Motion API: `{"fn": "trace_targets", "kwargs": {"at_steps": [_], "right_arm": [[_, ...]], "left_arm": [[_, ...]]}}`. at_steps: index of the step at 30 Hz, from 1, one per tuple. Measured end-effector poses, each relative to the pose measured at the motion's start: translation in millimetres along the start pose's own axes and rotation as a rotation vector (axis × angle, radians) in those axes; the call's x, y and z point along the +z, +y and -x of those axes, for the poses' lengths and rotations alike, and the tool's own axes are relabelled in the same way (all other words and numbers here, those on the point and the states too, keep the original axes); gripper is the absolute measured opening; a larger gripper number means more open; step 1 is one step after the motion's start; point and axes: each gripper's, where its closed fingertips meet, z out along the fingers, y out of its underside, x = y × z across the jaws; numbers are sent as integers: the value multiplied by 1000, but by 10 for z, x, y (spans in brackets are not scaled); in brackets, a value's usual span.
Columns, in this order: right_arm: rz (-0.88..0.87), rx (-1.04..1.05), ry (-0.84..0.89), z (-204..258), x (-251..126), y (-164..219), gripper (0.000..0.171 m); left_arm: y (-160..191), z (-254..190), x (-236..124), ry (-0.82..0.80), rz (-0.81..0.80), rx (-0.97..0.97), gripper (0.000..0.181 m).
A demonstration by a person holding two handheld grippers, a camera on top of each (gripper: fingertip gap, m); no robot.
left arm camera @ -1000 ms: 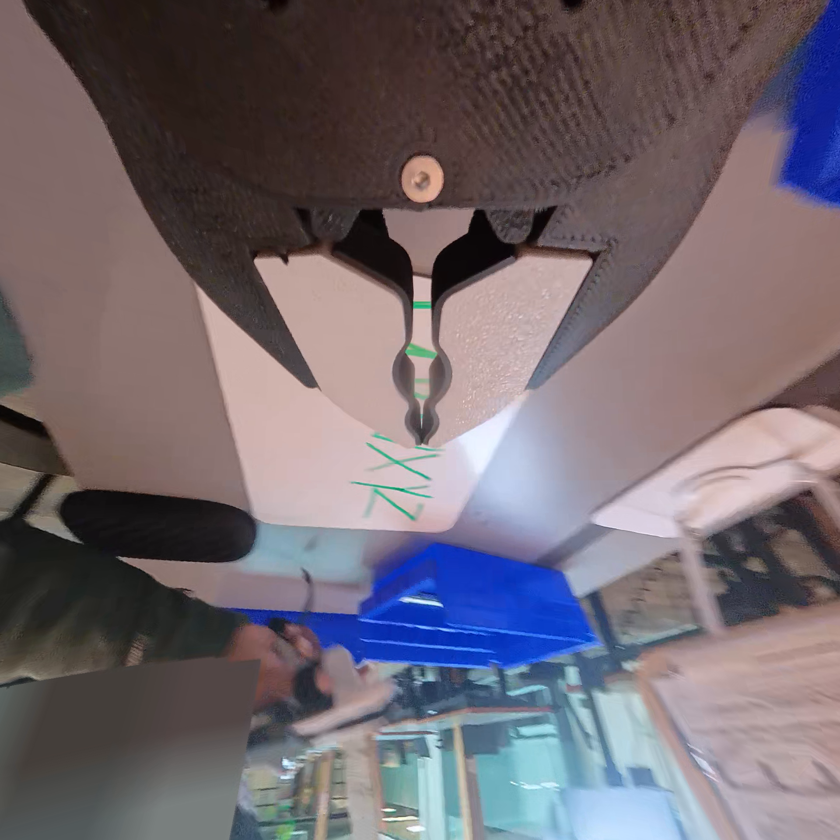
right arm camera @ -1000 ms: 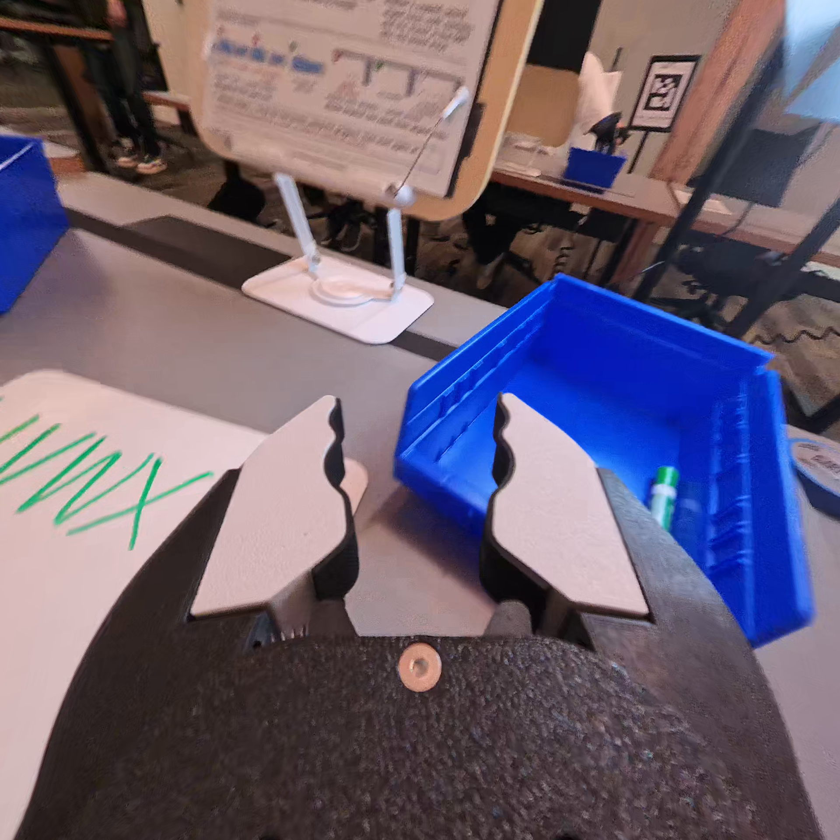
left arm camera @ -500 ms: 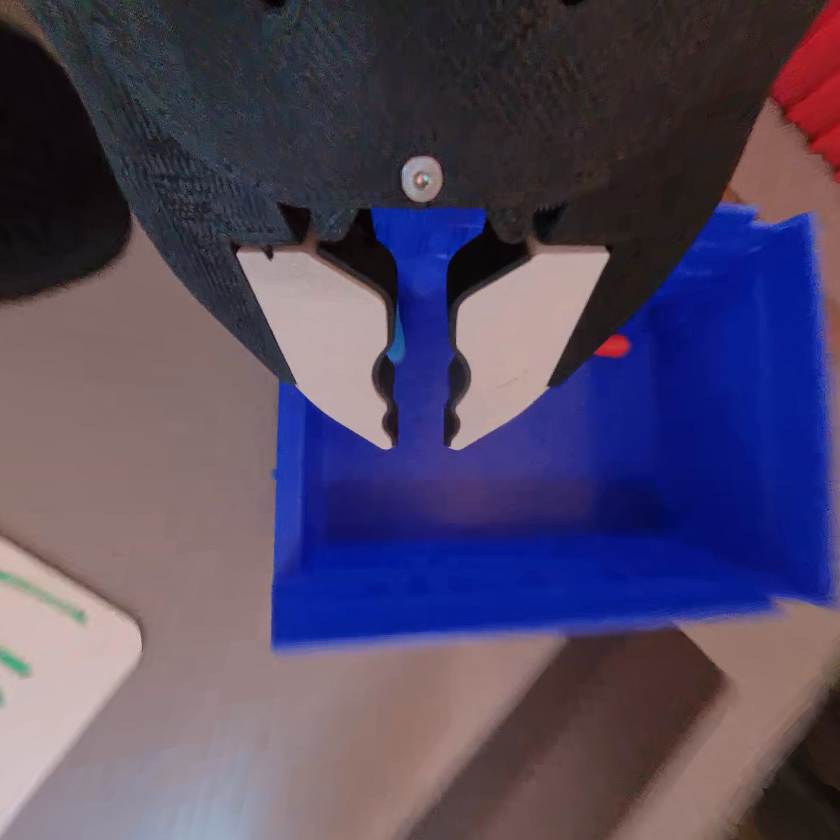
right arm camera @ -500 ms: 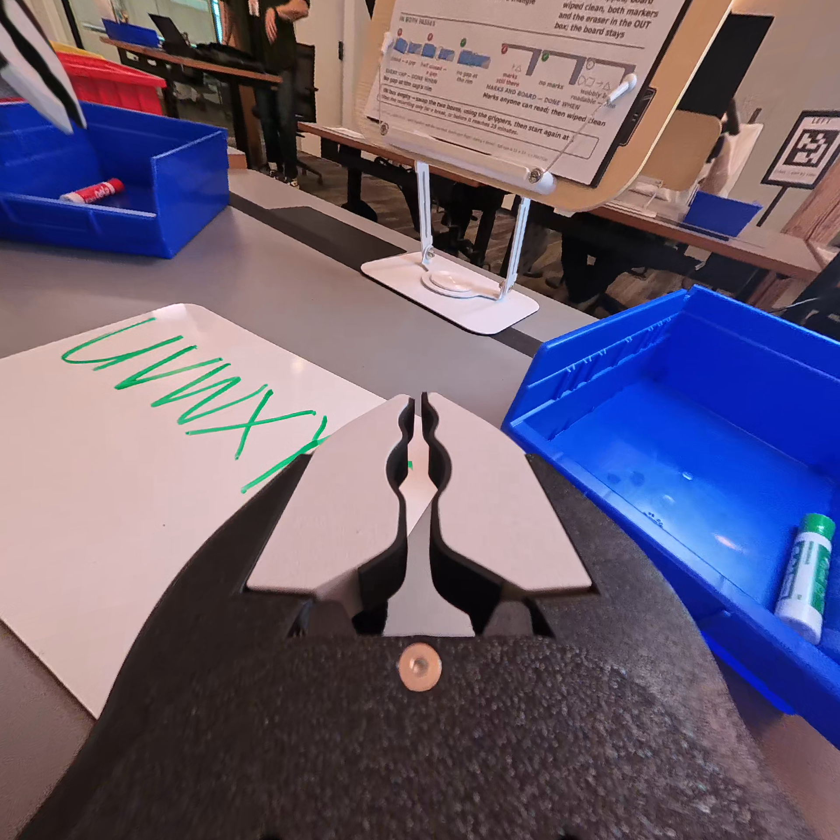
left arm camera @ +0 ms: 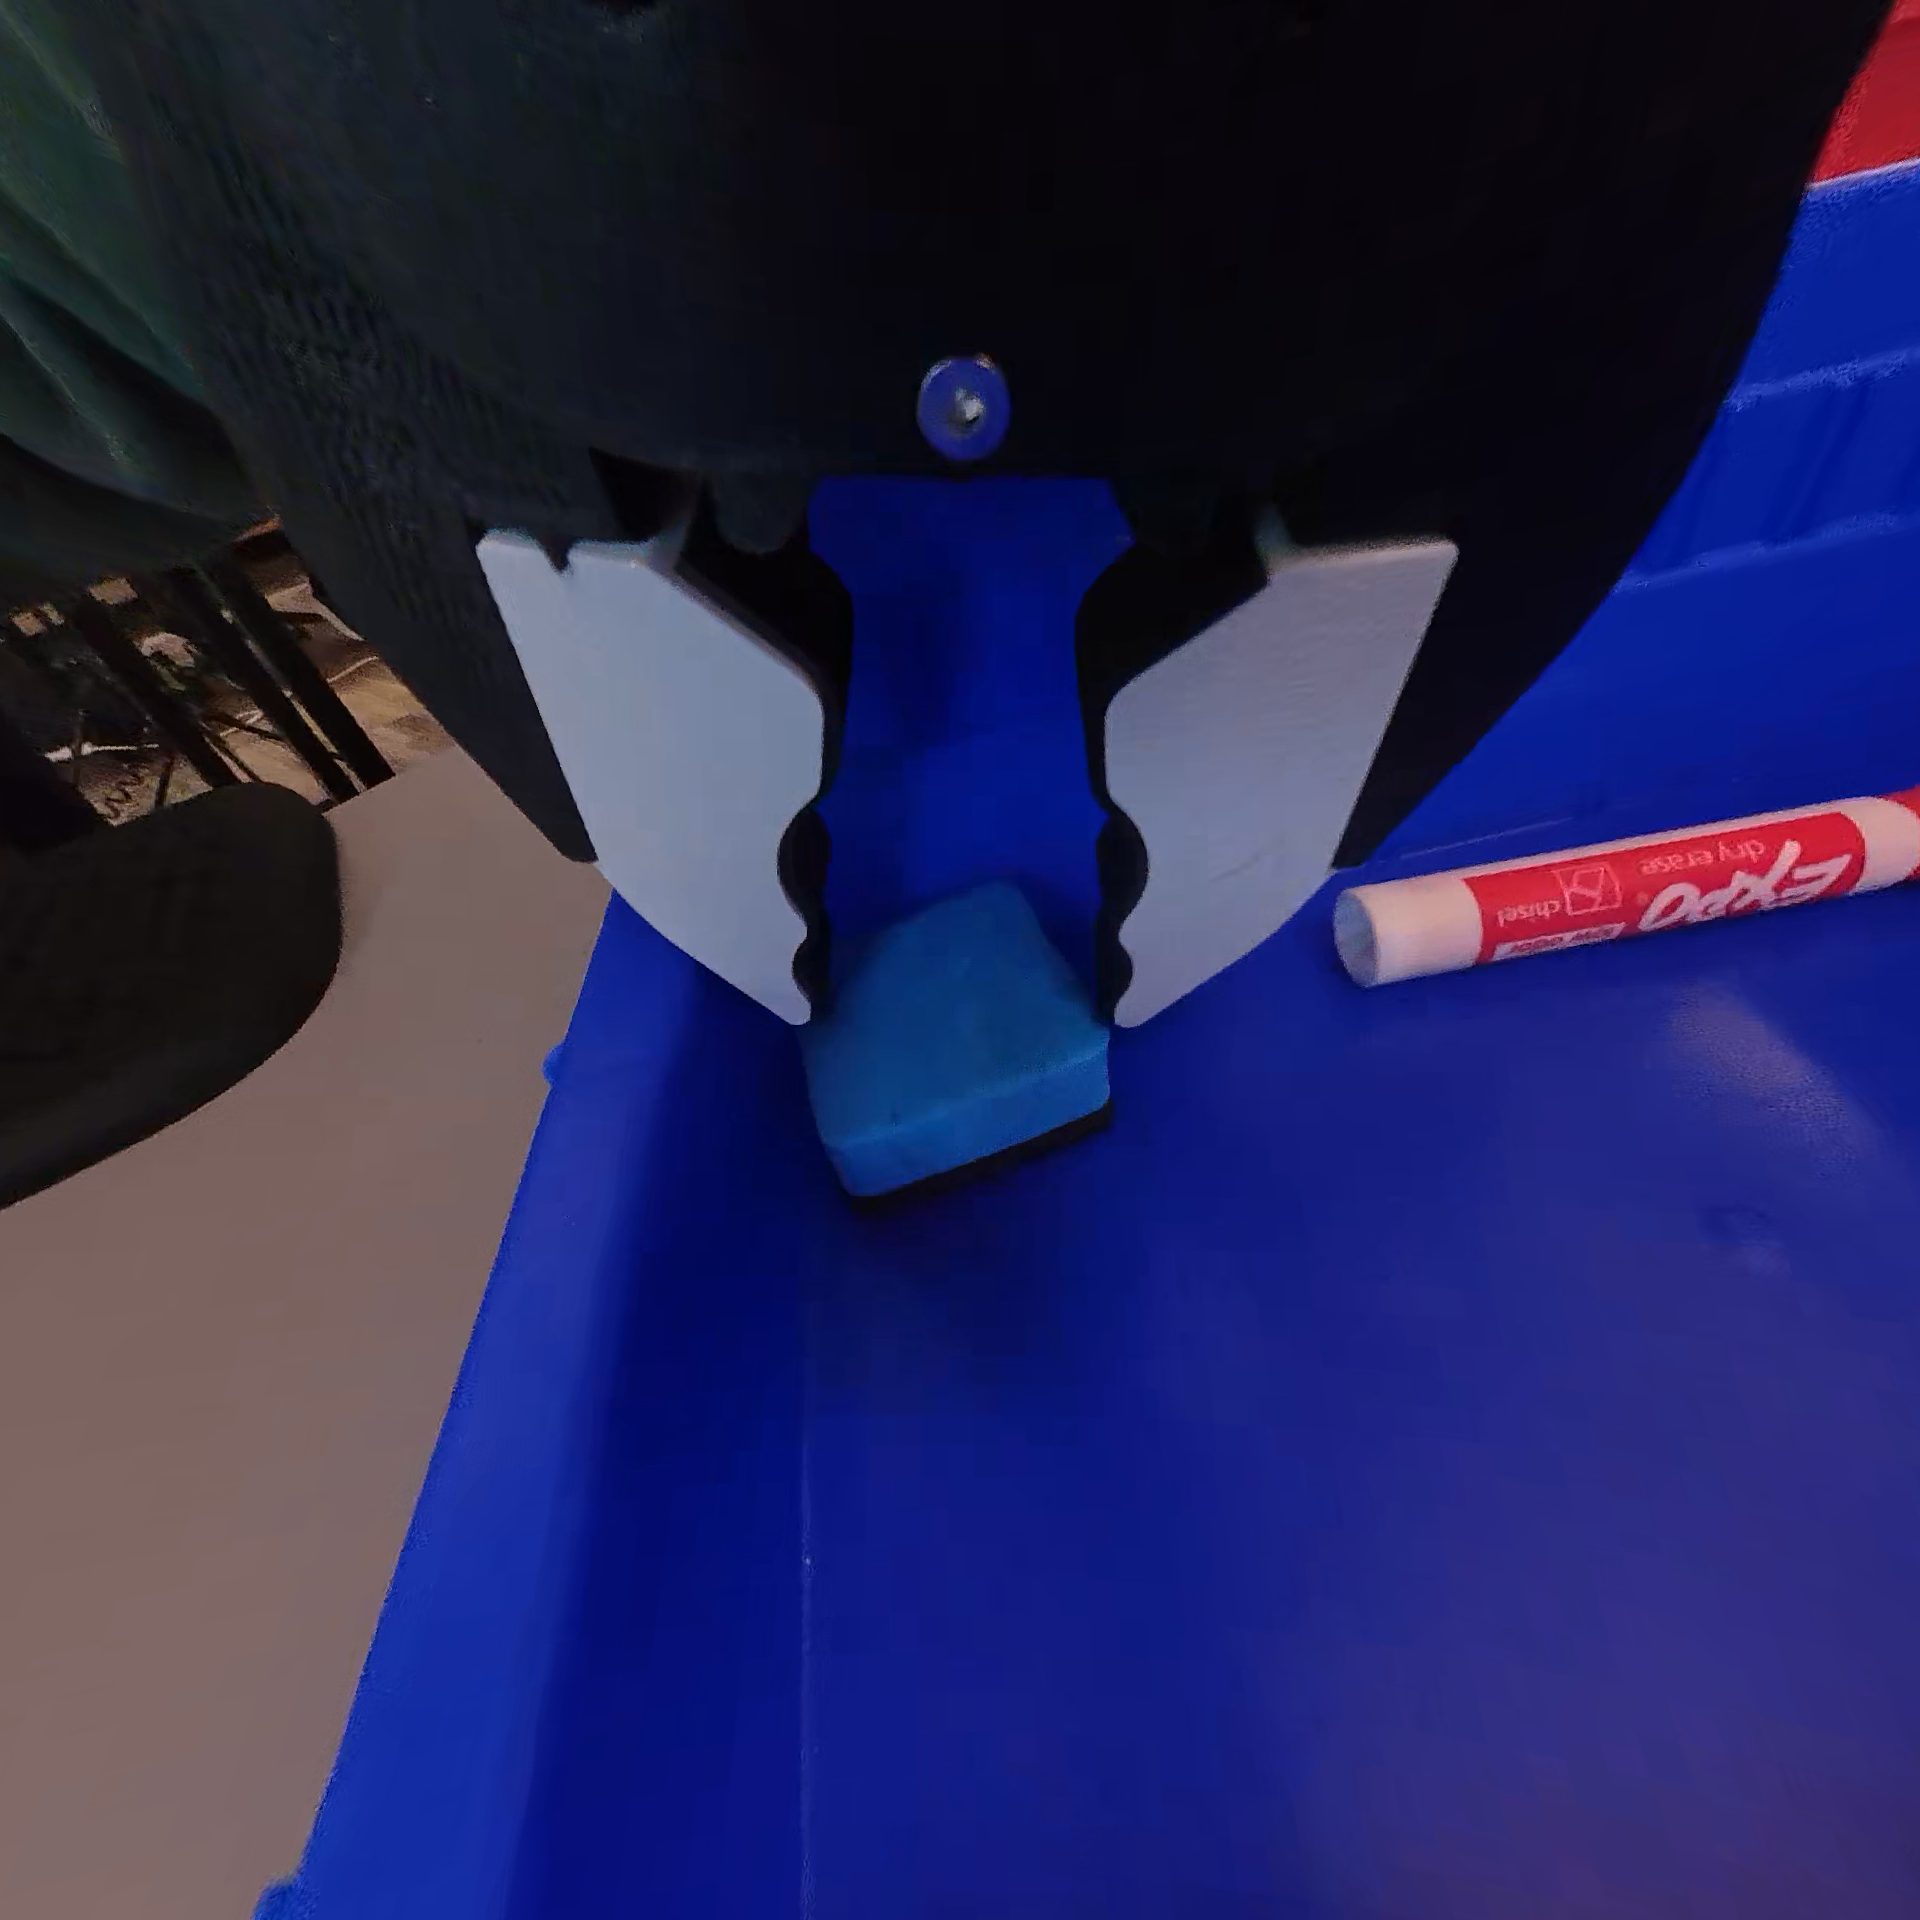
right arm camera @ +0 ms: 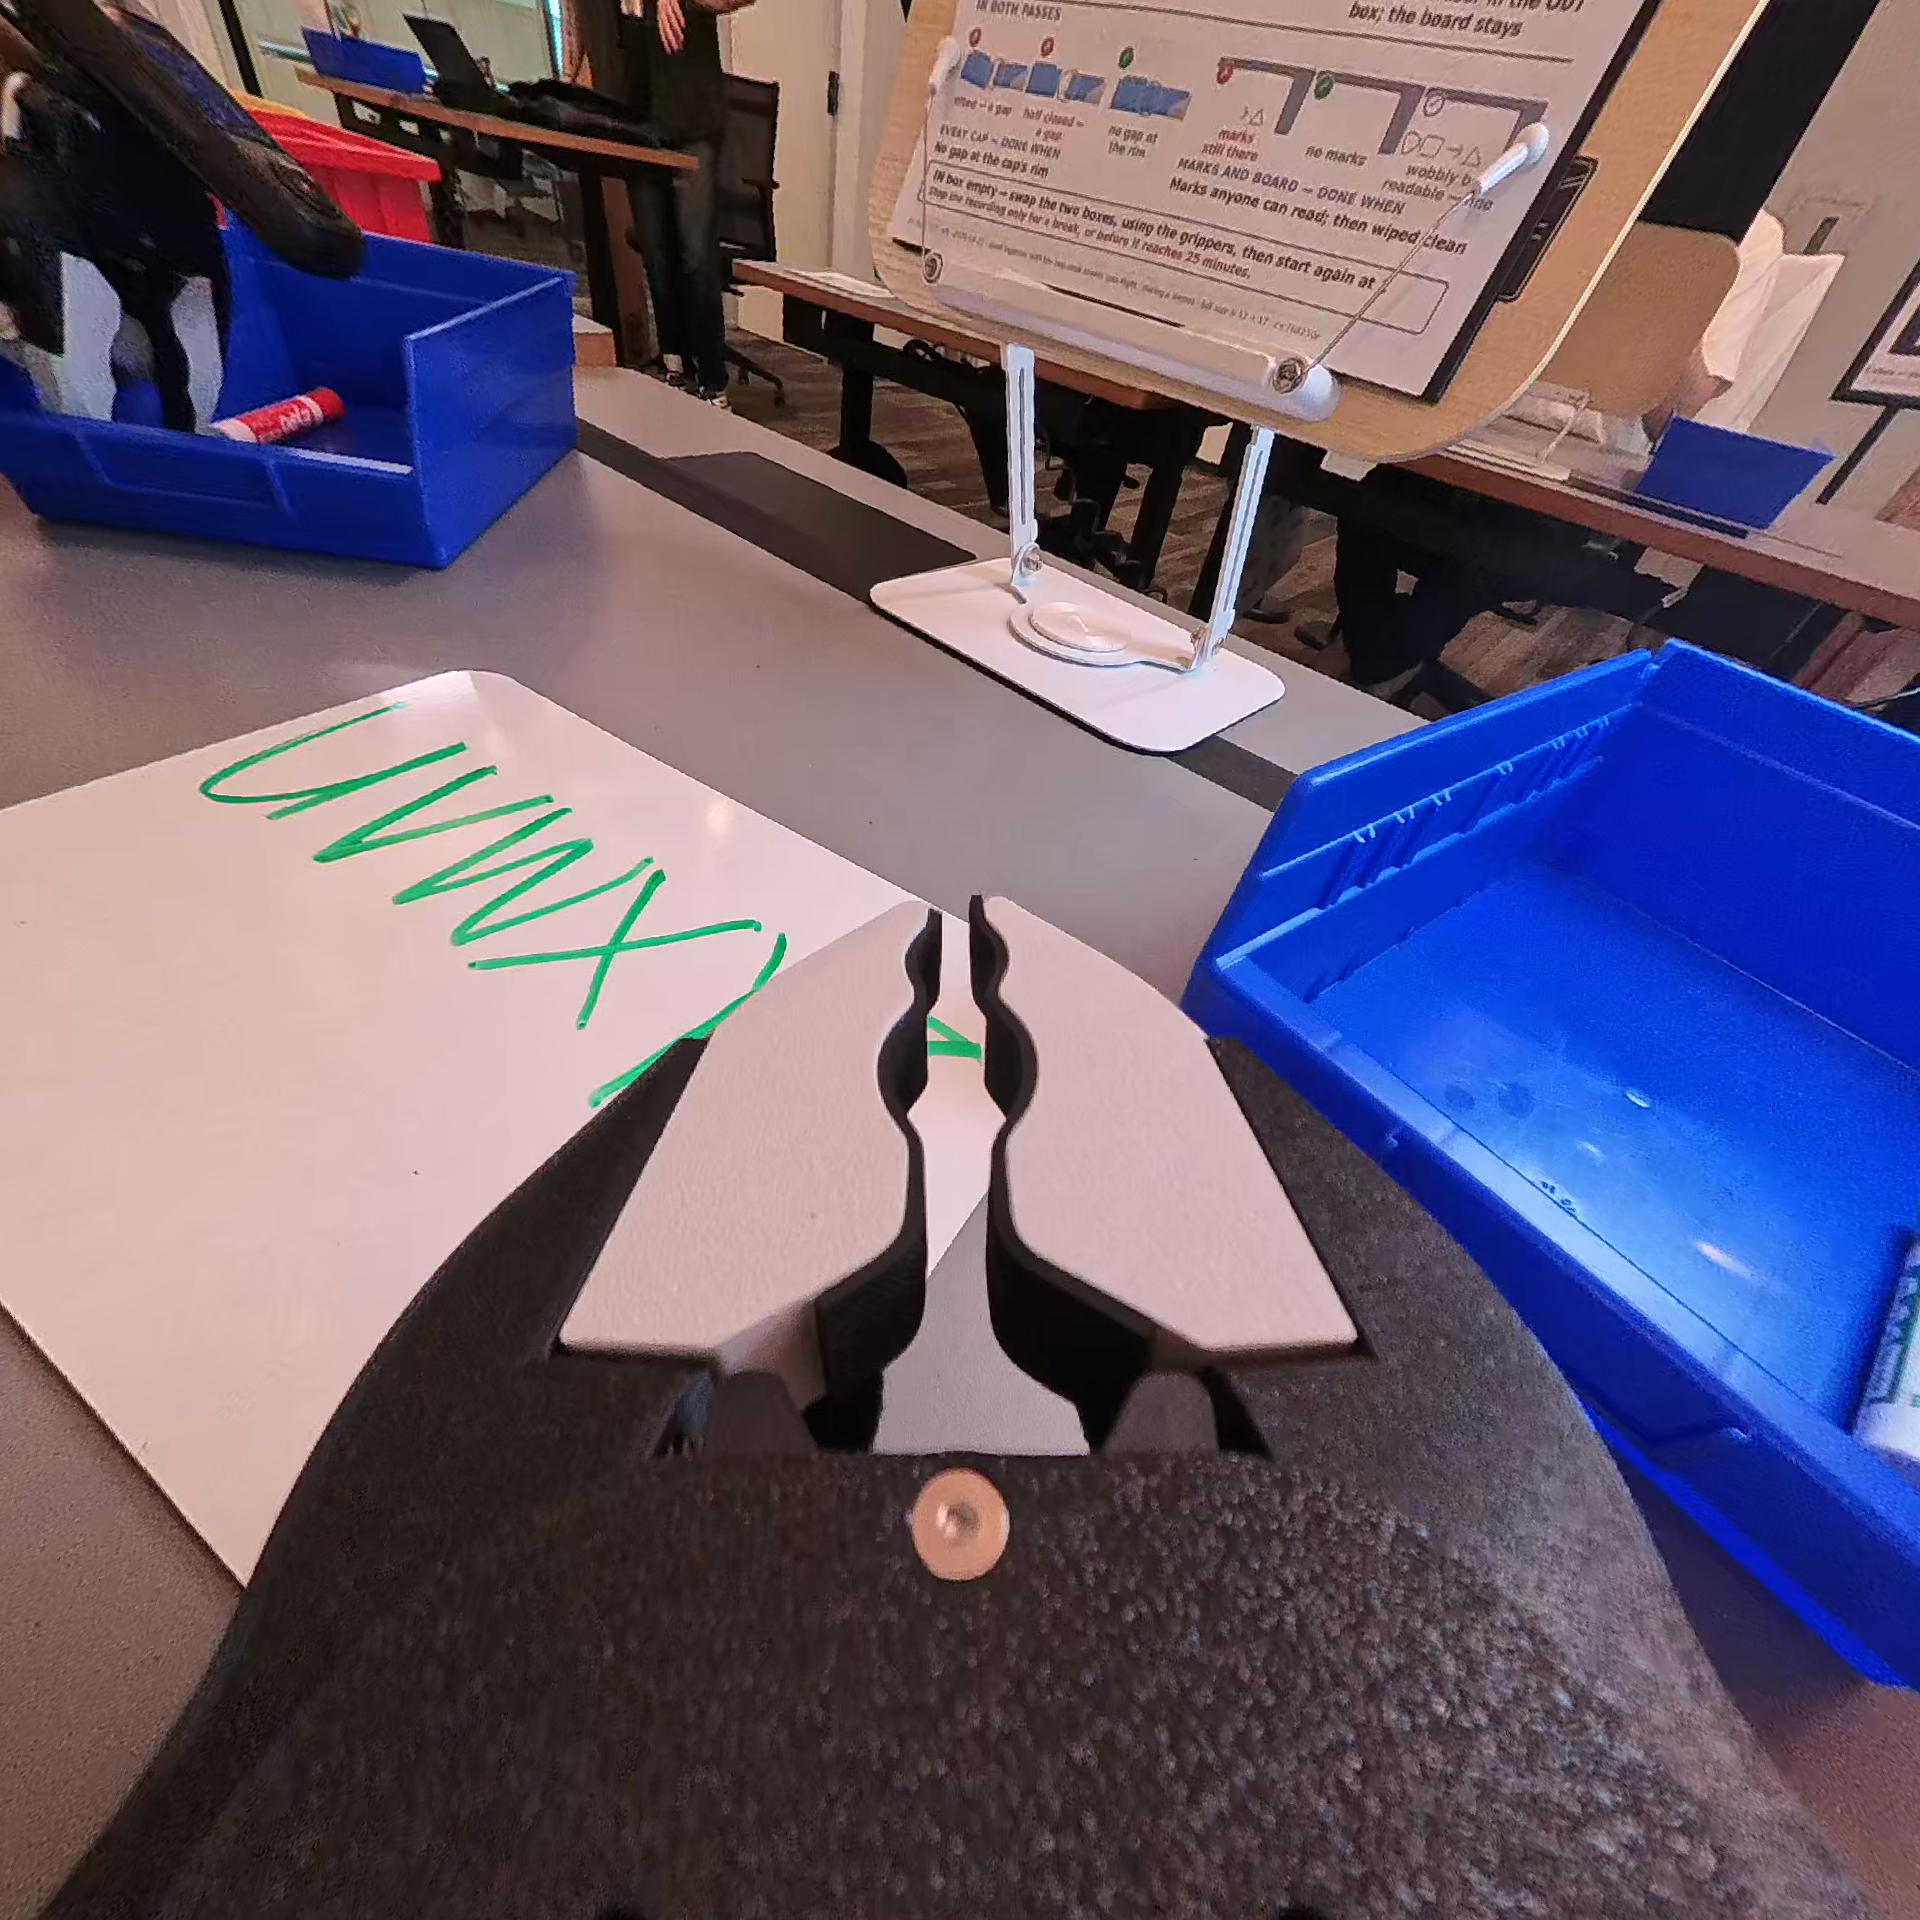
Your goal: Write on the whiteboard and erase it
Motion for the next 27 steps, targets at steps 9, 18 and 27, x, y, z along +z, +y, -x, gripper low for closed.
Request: {"fn": "trace_targets", "kwargs": {"at_steps": [9,18,27], "right_arm": [[-17,-32,8,41,-23,-75,5],[-39,-91,-18,229,-3,-213,6],[-3,-412,-183,1367,269,-574,50]], "left_arm": [[-190,107,-444,-215,-243,88,18],[-509,-227,-1304,-440,-653,177,15],[-1851,-2048,-1400,-21,-1110,413,14]]}}
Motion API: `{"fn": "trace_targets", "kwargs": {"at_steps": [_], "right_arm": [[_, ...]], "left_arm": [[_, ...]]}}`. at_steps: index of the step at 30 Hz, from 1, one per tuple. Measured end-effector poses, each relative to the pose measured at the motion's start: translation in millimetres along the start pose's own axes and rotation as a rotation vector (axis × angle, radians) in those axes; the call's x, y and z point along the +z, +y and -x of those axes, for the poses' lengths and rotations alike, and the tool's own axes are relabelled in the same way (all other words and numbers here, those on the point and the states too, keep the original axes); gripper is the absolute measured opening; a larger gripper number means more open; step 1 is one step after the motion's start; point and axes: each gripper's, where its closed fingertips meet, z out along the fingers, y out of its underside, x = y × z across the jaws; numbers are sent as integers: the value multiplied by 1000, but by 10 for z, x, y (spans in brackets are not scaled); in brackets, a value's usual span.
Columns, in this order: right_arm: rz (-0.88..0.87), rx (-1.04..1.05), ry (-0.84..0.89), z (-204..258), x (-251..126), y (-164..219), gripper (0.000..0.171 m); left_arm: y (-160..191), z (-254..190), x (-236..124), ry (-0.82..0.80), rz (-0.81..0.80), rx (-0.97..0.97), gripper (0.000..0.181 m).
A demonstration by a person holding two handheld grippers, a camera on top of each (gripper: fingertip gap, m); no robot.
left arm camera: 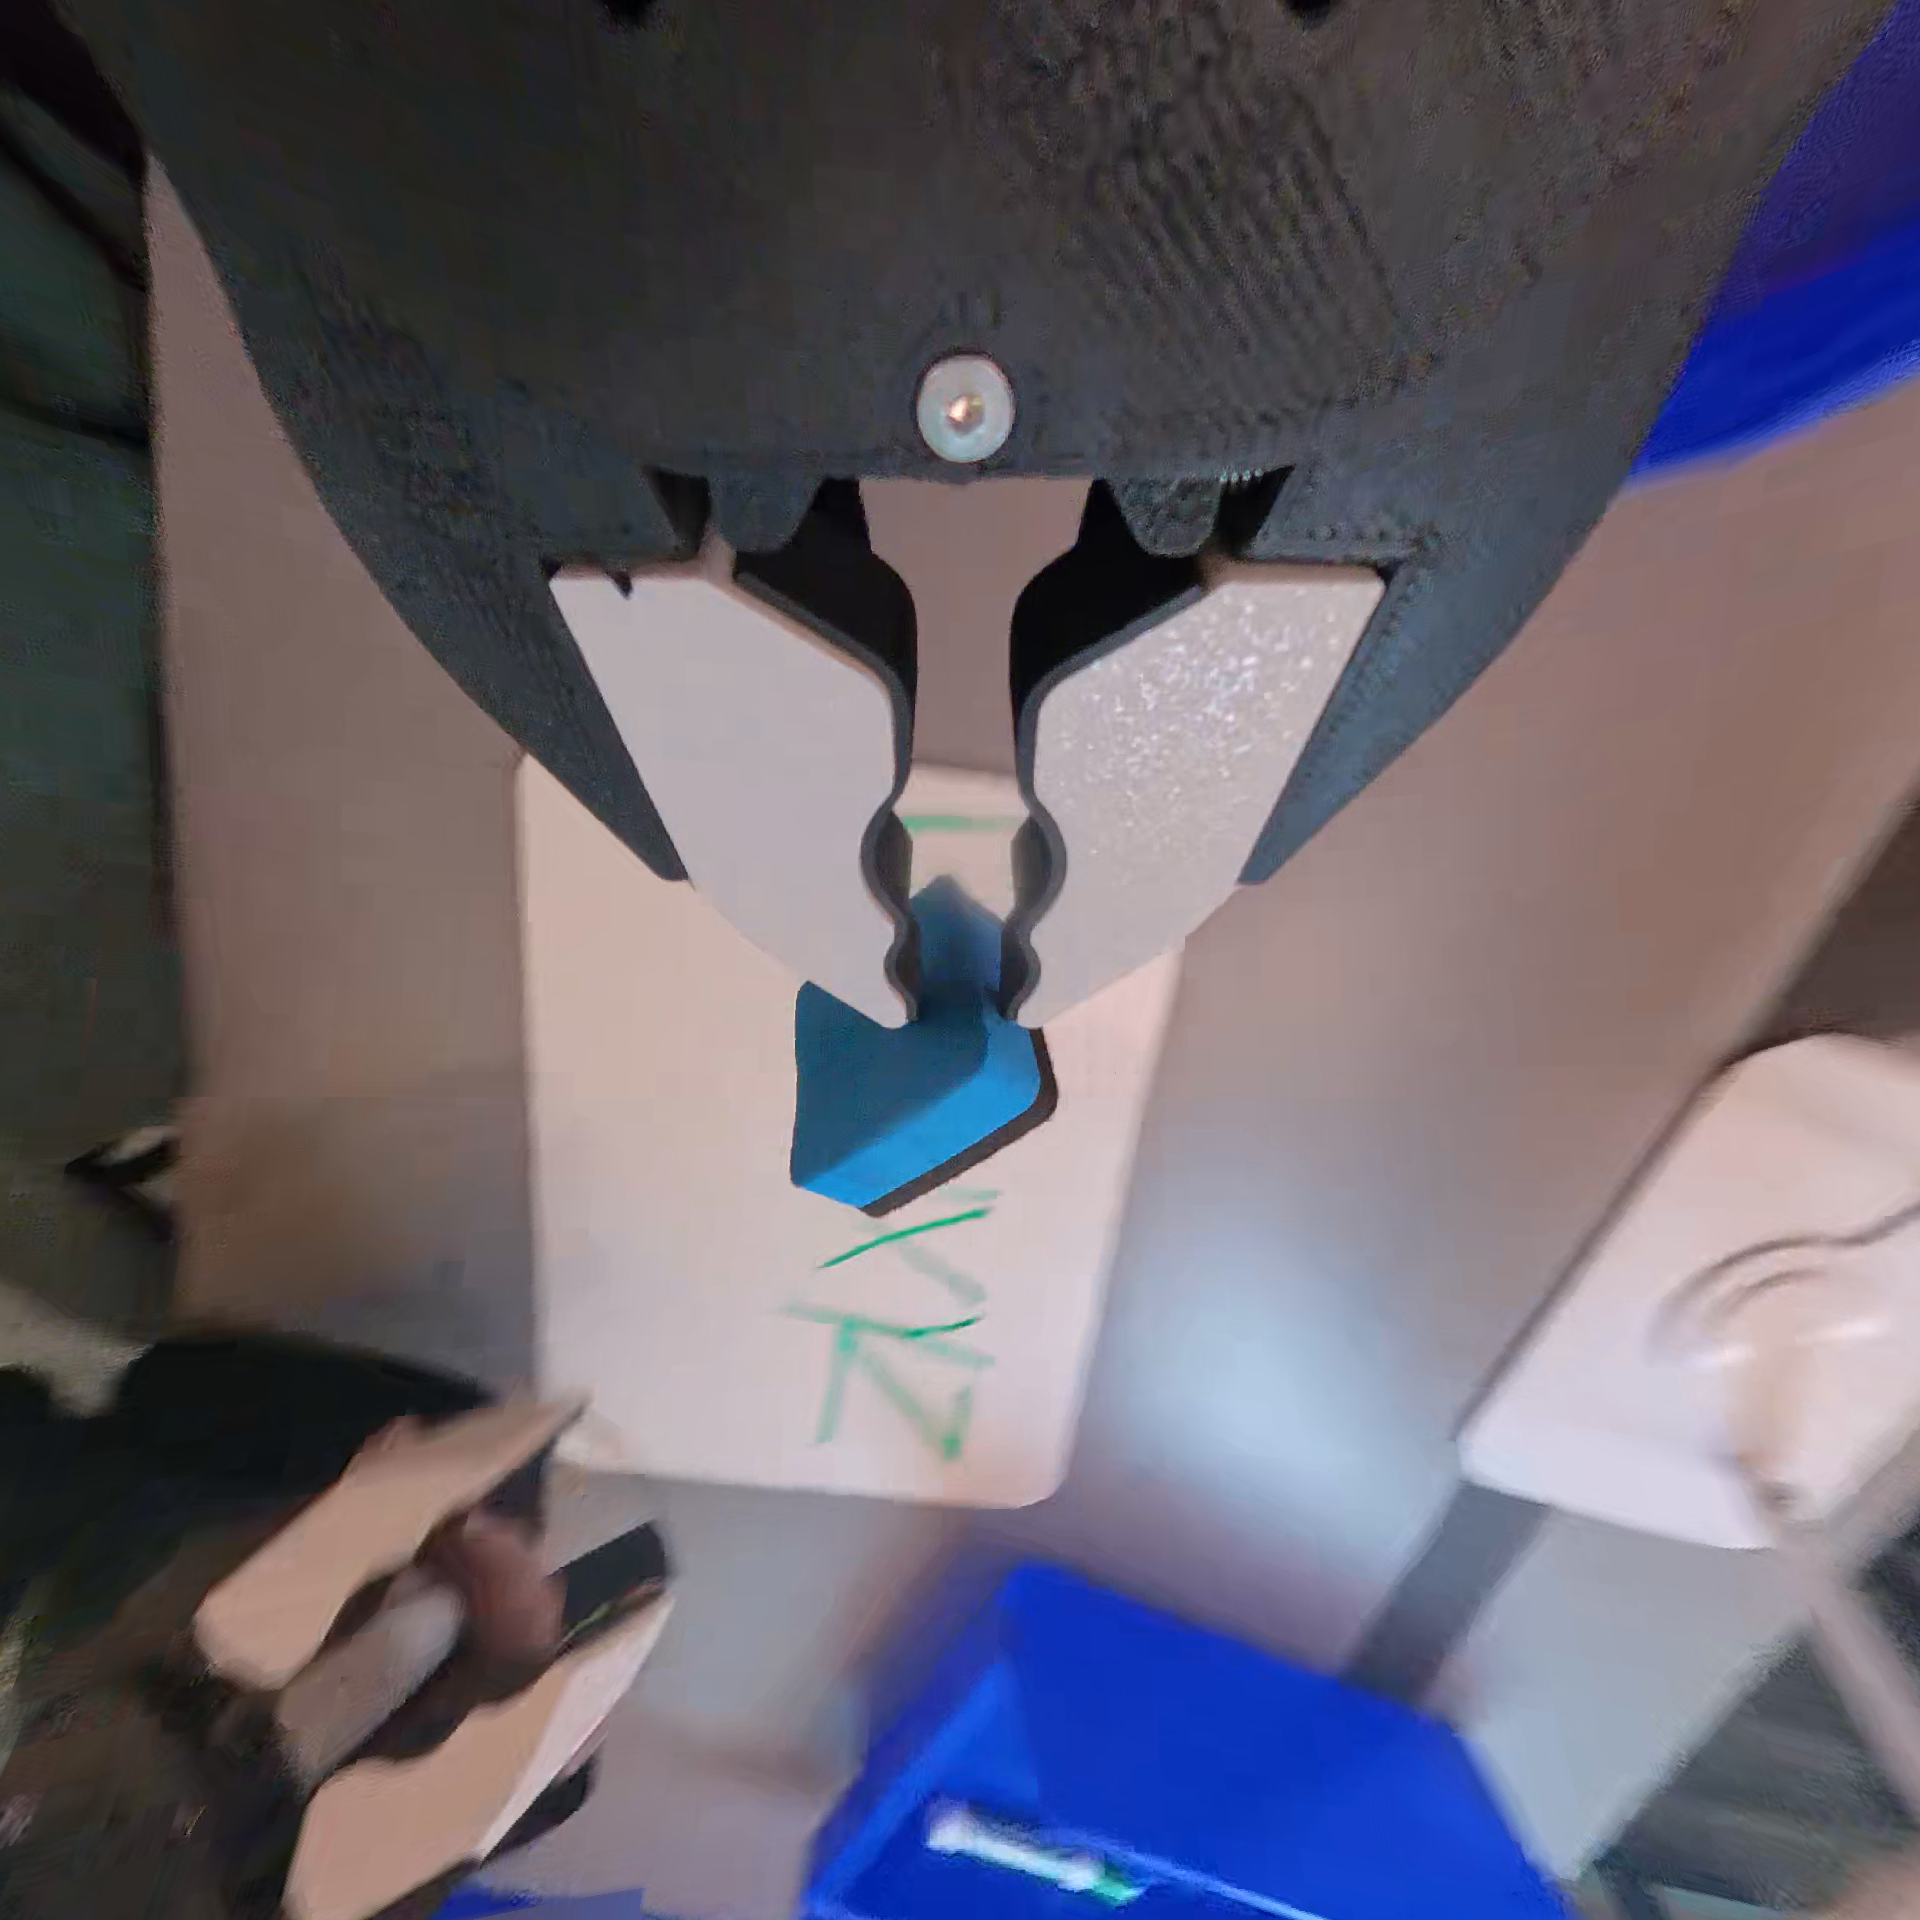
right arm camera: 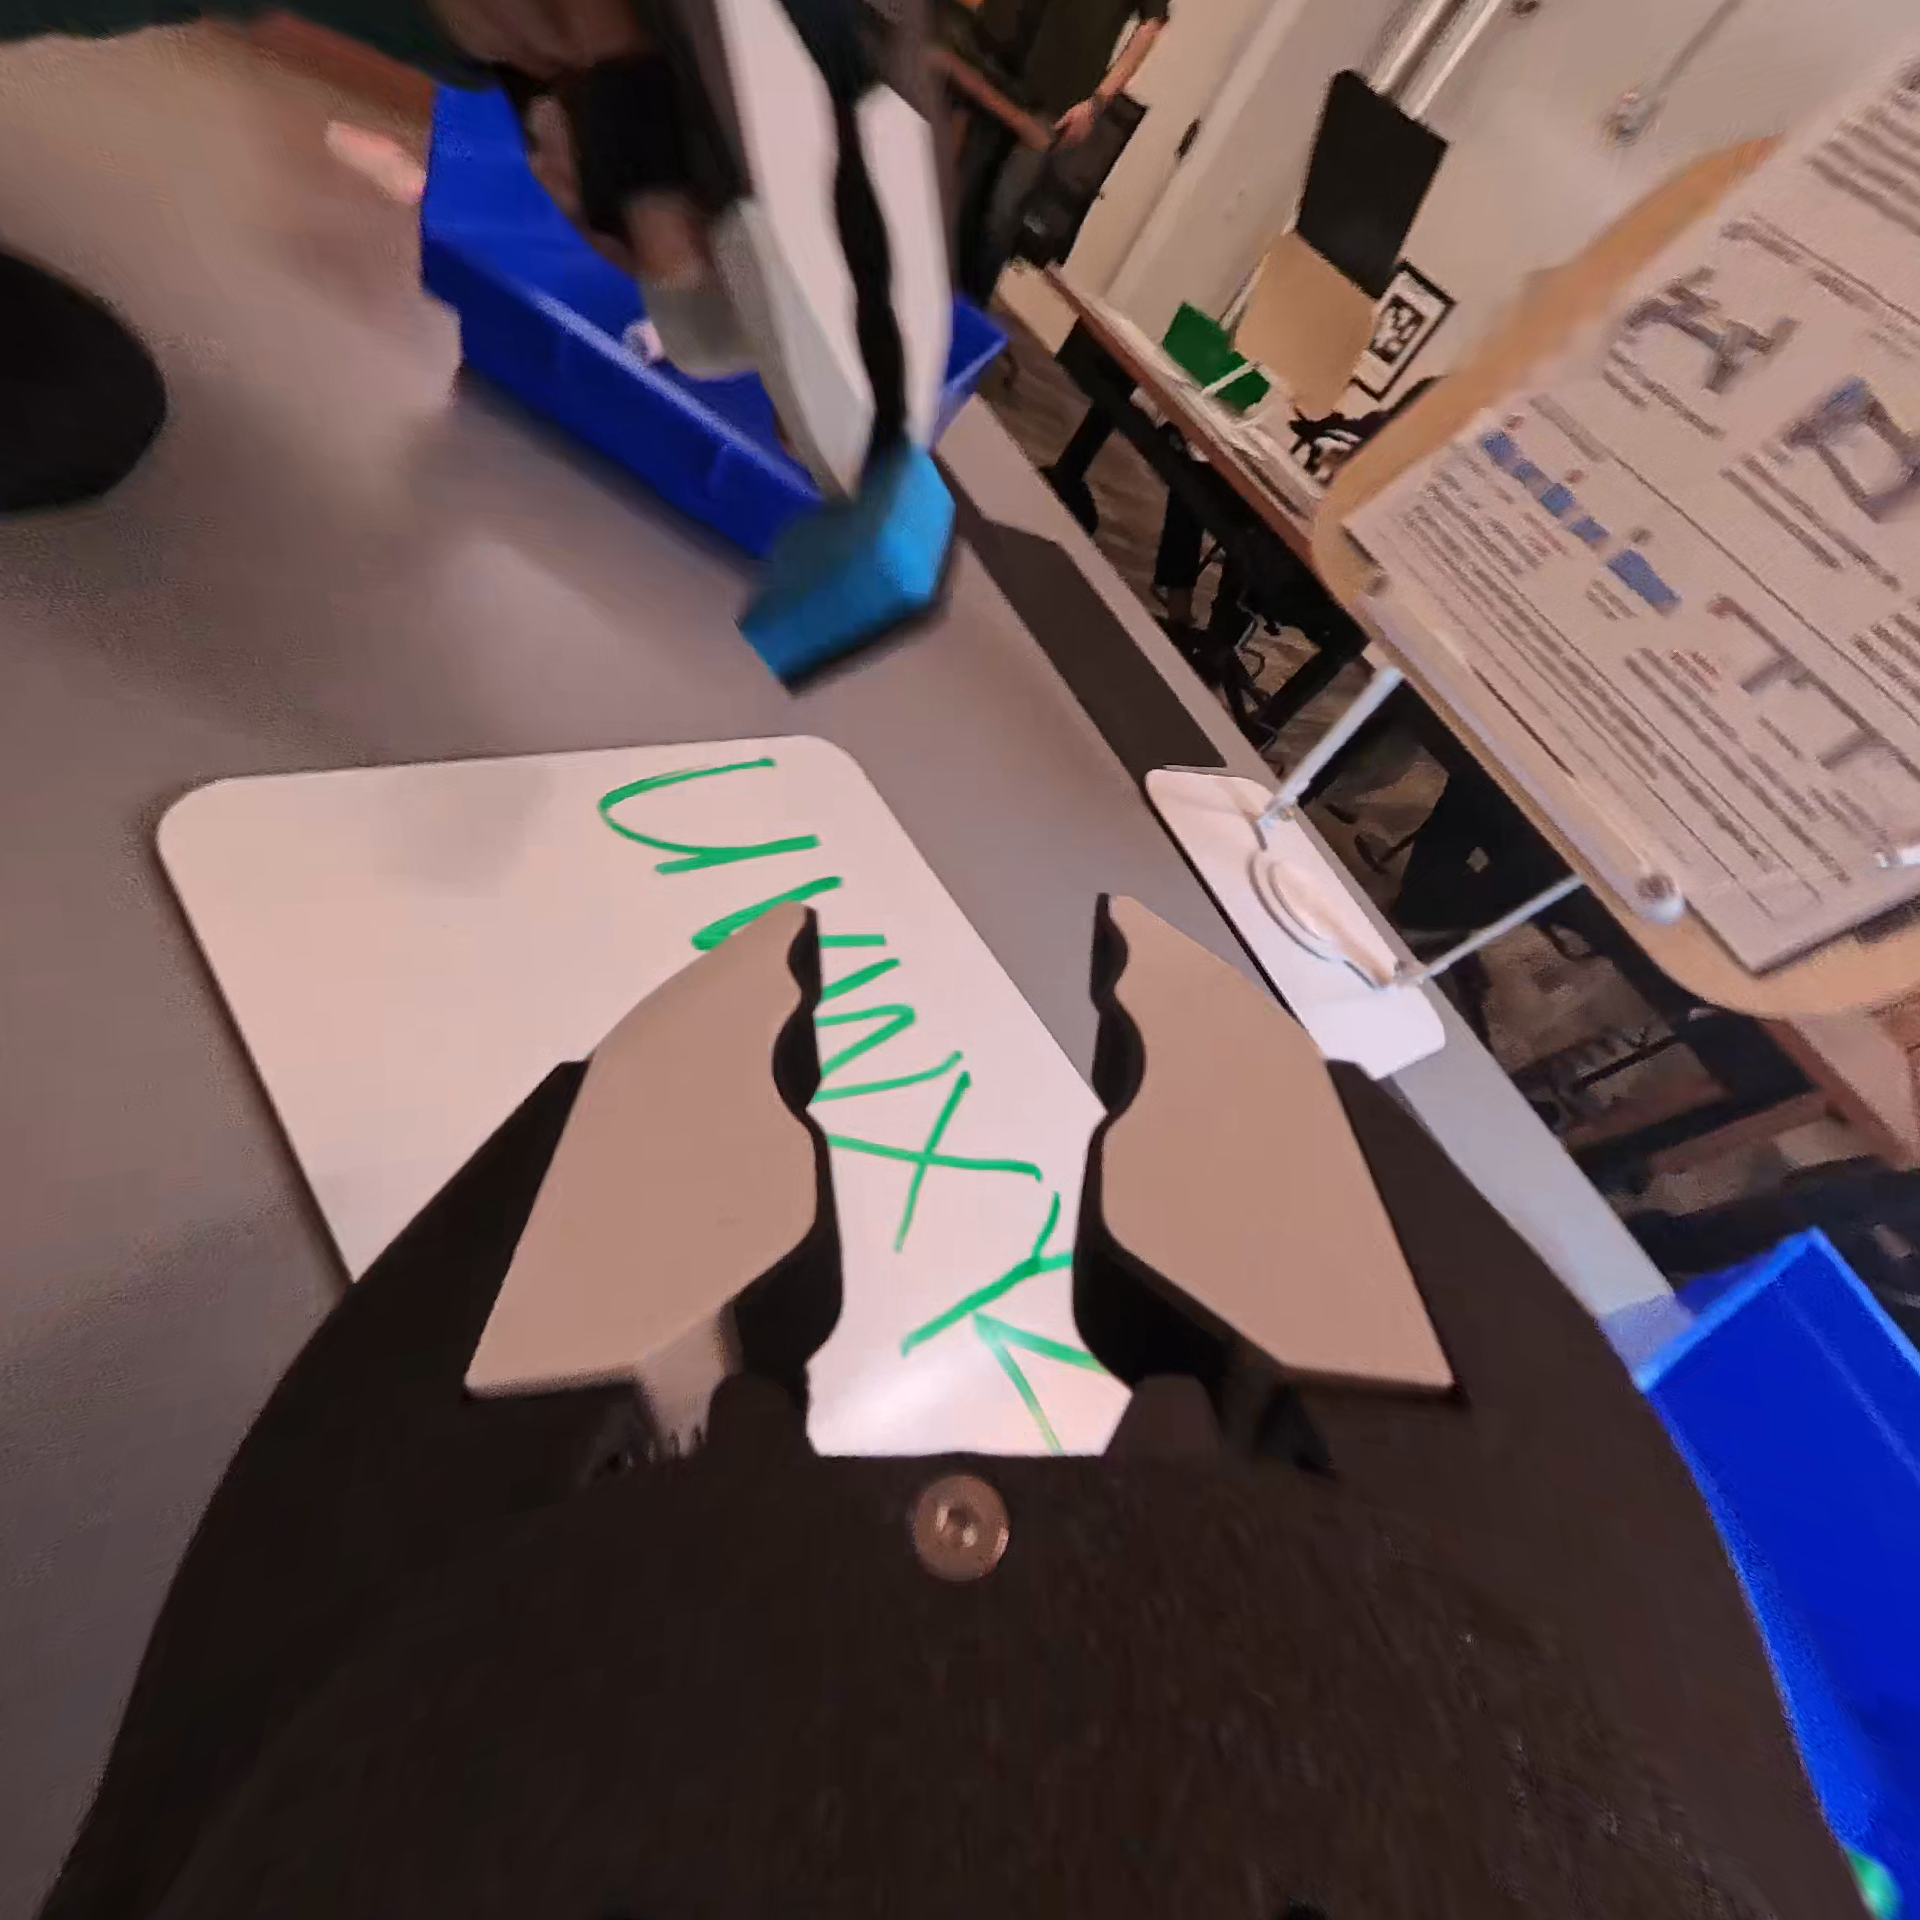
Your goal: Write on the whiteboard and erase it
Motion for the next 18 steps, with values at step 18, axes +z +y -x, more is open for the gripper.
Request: {"fn": "trace_targets", "kwargs": {"at_steps": [18], "right_arm": [[-166,335,-234,94,-81,68,52]], "left_arm": [[-203,-704,844,351,-258,-101,51]]}}
